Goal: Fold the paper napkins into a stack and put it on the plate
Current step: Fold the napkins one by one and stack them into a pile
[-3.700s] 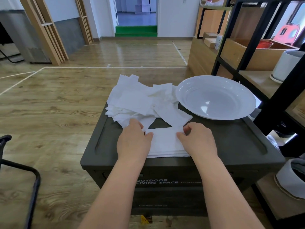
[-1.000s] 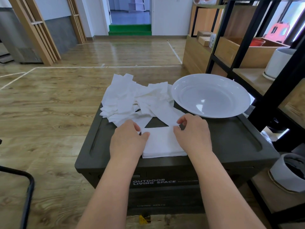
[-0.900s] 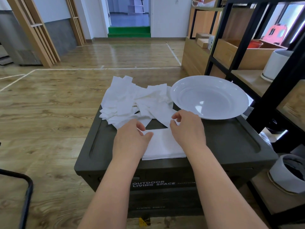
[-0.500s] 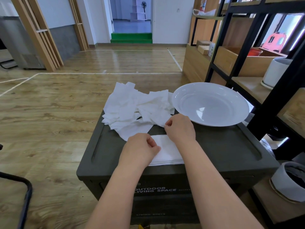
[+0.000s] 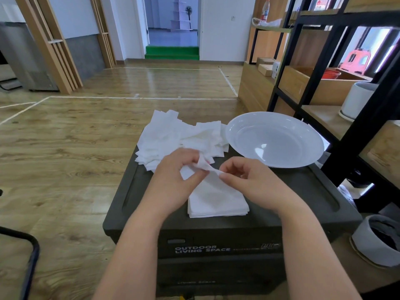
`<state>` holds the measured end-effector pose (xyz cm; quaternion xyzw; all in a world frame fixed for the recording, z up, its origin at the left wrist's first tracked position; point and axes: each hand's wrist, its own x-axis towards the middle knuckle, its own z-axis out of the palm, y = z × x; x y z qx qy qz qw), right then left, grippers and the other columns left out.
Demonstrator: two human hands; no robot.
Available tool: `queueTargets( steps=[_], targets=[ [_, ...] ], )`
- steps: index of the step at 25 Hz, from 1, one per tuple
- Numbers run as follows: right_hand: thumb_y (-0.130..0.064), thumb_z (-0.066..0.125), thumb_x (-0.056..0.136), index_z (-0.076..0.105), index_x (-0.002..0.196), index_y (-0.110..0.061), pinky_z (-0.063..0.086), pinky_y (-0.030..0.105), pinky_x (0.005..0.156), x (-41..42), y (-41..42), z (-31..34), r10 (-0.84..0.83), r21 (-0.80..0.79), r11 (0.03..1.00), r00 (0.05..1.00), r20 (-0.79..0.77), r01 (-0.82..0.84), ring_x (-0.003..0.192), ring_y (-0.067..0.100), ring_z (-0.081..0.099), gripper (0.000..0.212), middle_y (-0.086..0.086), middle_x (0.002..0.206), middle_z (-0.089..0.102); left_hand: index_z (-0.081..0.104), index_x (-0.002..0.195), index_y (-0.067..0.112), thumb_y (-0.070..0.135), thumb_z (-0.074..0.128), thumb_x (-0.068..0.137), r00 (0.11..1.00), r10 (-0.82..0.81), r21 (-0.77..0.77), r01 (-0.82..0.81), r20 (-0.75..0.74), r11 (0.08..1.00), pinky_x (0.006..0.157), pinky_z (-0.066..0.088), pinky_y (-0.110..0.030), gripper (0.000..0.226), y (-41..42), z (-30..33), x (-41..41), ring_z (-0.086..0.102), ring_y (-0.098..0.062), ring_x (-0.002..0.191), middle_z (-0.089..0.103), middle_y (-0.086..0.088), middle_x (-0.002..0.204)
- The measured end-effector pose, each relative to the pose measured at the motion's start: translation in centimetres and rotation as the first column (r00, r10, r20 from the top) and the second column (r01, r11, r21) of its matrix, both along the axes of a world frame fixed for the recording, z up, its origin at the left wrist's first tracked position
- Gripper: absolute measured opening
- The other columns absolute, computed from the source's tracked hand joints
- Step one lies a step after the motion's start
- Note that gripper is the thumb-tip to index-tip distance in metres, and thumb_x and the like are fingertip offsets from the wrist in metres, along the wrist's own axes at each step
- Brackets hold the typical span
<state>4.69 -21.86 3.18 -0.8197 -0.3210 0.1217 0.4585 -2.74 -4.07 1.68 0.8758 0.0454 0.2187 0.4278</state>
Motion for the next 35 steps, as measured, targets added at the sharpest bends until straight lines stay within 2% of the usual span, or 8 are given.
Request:
queueTargets(
  steps=[3,5,10,13,17,23,31,35],
  targets=[
    [-0.042,0.062,0.085,0.064,0.099,-0.035,0.053,0.017,0.068,-0.5,-0.2,-0.5,-0.026,0.184,0.981,0.986,-0.164,0.057,0.082,0.003,0.066,0.015,-0.012,0.091,0.071,0.063,0.073,0.036,0.033,0.061,0.086,1.0,-0.002,-0.106,0.0,-0.014,0.994,0.06,0.037,-0.011,0.014,0.2,-0.1,-0.2,0.049,0.001,0.061,0.059,0.016,0.066],
    [-0.036,0.063,0.086,0.066,0.095,-0.035,0.049,0.008,0.06,-0.2,0.2,-0.8,-0.122,0.254,0.953,0.976,-0.182,0.166,0.082,-0.004,0.065,0.009,-0.02,0.087,0.071,0.066,0.084,0.025,0.034,0.064,0.085,0.998,-0.008,-0.246,-0.009,-0.068,0.969,0.062,0.049,-0.028,0.009,0.3,0.1,-0.3,0.058,-0.013,0.064,0.067,0.004,0.071],
    [-0.029,0.061,0.09,0.072,0.086,-0.028,0.046,0.006,0.054,0.4,0.7,-1.5,-0.269,0.284,0.888,0.909,-0.319,0.362,0.074,-0.003,0.067,0.012,-0.017,0.082,0.073,0.069,0.084,0.024,0.034,0.064,0.087,0.988,0.069,-0.571,-0.137,-0.139,0.809,0.053,0.046,-0.008,0.012,0.2,0.1,0.0,0.067,0.0,0.066,0.075,0.01,0.077],
    [-0.035,0.064,0.087,0.073,0.076,-0.026,0.051,0.015,0.057,0.7,0.6,-2.0,-0.379,0.252,0.845,0.861,-0.338,0.471,0.072,0.004,0.068,0.017,-0.011,0.076,0.073,0.07,0.08,0.021,0.034,0.061,0.09,0.952,0.09,-0.446,-0.22,-0.294,0.868,0.058,0.046,-0.024,0.018,0.1,-0.5,0.1,0.059,-0.004,0.053,0.072,0.001,0.068],
    [-0.047,0.068,0.079,0.068,0.069,-0.02,0.041,0.019,0.06,1.4,0.8,-3.2,-0.578,0.038,0.812,0.811,-0.094,0.583,0.072,0.003,0.058,0.029,-0.012,0.074,0.066,0.065,0.078,0.022,0.036,0.059,0.089,0.885,0.19,-0.205,-0.298,-0.424,0.932,0.052,0.037,-0.022,0.019,-0.1,-1.3,0.2,0.055,0.002,0.038,0.065,0.007,0.053],
    [-0.032,0.071,0.079,0.067,0.091,-0.028,0.043,0.02,0.061,1.7,0.7,-3.8,-0.48,-0.102,0.876,0.871,-0.1,0.471,0.075,0.001,0.057,0.014,-0.015,0.079,0.062,0.054,0.069,0.027,0.037,0.058,0.089,0.859,0.269,-0.063,-0.328,-0.435,0.943,0.064,0.046,-0.026,0.022,-0.5,-2.1,0.6,0.068,-0.02,0.077,0.068,0.001,0.073],
    [-0.021,0.068,0.079,0.059,0.099,-0.029,0.042,0.021,0.054,1.6,0.7,-3.8,-0.513,-0.165,0.85,0.858,-0.04,0.5,0.071,0.004,0.054,0.023,-0.01,0.081,0.058,0.056,0.066,0.027,0.039,0.063,0.085,0.846,0.355,0.034,-0.373,-0.398,0.927,0.048,0.033,-0.02,0.023,-0.6,-2.6,1.1,0.052,-0.001,0.063,0.055,0.015,0.068],
    [-0.013,0.063,0.08,0.052,0.101,-0.028,0.041,0.02,0.051,1.3,0.9,-4.1,-0.526,-0.218,0.827,0.85,0.02,0.518,0.071,0.006,0.052,0.029,-0.006,0.088,0.056,0.055,0.065,0.026,0.037,0.068,0.08,0.81,0.376,0.113,-0.366,-0.45,0.924,0.045,0.033,-0.022,0.023,-0.6,-2.8,1.2,0.052,-0.006,0.057,0.057,0.011,0.067]
  ],
)
